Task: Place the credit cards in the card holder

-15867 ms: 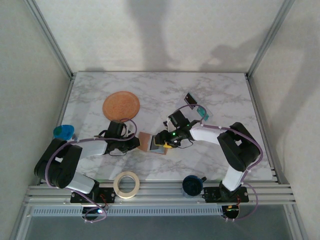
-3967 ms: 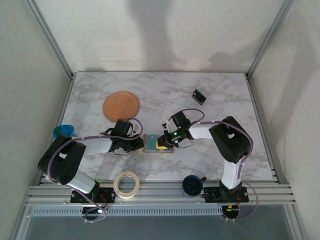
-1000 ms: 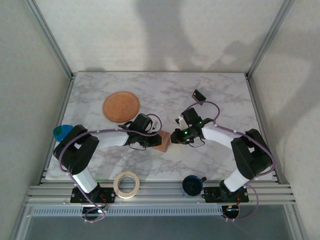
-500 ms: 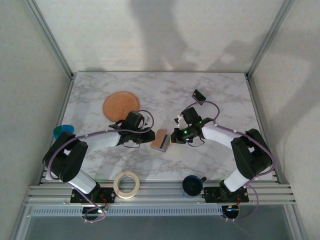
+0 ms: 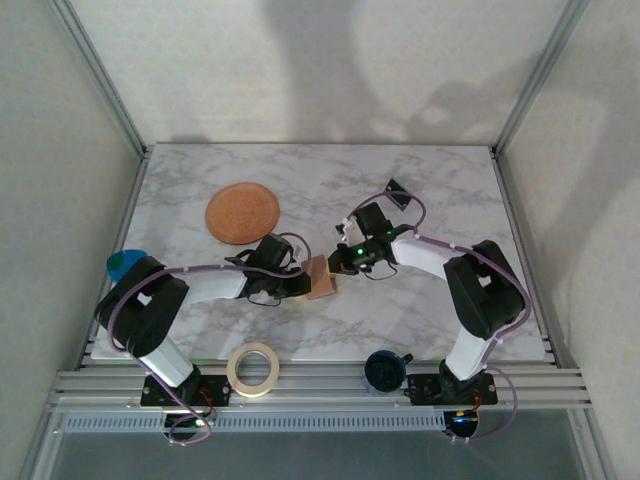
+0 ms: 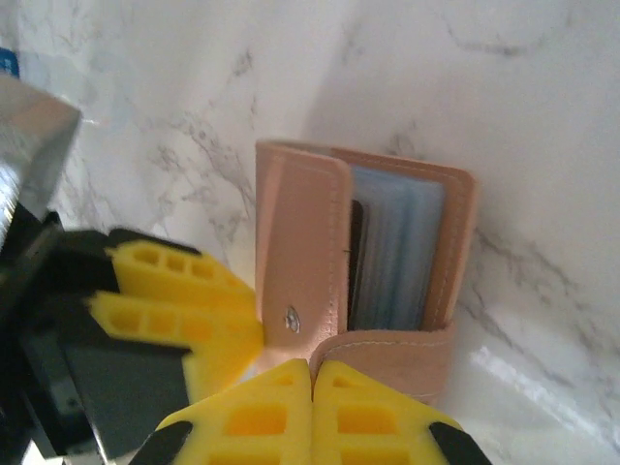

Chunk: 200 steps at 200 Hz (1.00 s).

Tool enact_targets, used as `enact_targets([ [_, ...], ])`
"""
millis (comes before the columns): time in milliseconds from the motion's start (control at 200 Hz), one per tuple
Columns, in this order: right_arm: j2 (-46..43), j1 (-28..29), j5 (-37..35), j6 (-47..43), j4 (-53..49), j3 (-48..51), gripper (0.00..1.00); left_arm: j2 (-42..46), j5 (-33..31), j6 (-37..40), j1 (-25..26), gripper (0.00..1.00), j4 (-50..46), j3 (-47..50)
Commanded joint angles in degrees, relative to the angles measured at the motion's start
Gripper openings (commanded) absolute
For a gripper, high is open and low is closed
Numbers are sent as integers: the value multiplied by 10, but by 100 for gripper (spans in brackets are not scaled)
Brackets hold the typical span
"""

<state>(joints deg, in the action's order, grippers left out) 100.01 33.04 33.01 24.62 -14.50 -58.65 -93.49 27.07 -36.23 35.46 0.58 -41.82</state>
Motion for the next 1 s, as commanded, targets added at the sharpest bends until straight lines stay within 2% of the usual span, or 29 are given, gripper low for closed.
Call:
enact_targets([
  [0, 4, 8, 3, -15, -14, -22, 5, -13, -8, -16, 10, 20, 12, 7],
  [50, -2, 8, -18, -23, -33, -21, 14, -11, -14, -21, 10, 19, 17, 13],
  [160, -12, 8, -57, -42, -64, -20, 22, -16, -18, -25, 10, 18, 22, 20],
  [360, -7, 7, -68, -52, -81, -28, 19, -36, -22, -23, 10, 16, 18, 10],
  [496, -8, 6, -70, -58, -92, -40, 27, -39, -22, -22, 10, 15, 16, 9],
  [596, -6, 6, -80, -66, -104, -52, 26, -44, -20, -18, 10, 15, 9, 6],
  [691, 1, 6, -90, -73, -118, -67, 21, -43, -21, -18, 10, 15, 8, 6],
  [846, 12, 6, -109, -85, -135, -83, 1, -32, -23, -15, 10, 18, 0, -3],
  [961, 14, 6, -133, -95, -149, -88, 0, -20, -30, -10, 8, 26, -11, -12],
  [996, 12, 6, -139, -99, -153, -88, 6, -14, -34, -9, 8, 28, -15, -15],
])
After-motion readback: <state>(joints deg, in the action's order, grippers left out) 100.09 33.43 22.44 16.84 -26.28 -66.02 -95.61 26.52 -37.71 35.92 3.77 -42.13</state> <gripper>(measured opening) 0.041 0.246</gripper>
